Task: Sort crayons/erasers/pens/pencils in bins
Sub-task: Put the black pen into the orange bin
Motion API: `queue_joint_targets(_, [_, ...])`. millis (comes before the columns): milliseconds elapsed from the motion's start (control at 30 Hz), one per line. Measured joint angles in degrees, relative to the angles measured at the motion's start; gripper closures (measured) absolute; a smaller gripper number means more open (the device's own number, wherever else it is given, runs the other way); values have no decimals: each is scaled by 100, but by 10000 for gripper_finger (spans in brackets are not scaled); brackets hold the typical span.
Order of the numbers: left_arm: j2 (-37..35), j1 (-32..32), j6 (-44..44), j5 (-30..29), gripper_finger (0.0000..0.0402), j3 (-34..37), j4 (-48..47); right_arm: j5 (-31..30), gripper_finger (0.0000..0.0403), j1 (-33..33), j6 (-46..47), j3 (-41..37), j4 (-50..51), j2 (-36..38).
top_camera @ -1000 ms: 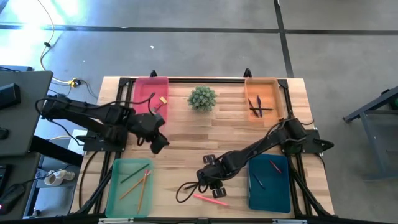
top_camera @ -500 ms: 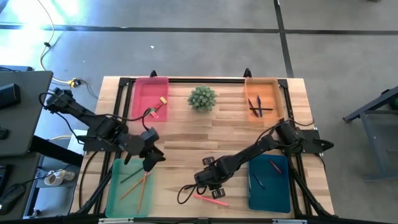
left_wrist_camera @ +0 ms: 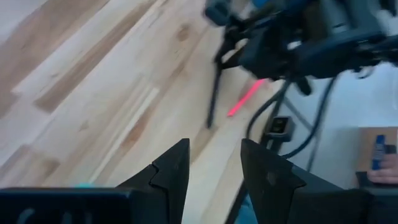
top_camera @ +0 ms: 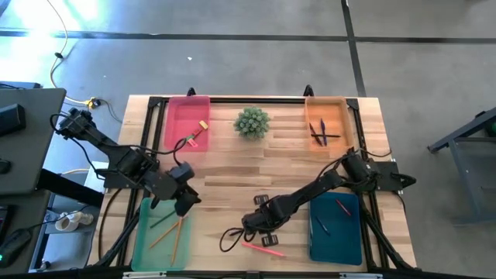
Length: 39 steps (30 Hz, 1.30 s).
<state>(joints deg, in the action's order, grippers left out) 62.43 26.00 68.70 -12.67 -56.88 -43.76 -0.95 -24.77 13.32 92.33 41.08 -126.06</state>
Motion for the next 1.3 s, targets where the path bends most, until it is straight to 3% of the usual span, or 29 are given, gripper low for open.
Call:
queue_joint_targets(333, [0,0,499,7,271,0,-1295,-124,384,-39,122,-11,24,-11])
queue_joint_targets(967, [0,-2,612,47,271,2,-1732,-164,392,-37,379,-50,75,211])
queue_joint_targets(1300, [0,-4,29,-268,271,2,-1732,-539,393,-20,1032,-44,164,515])
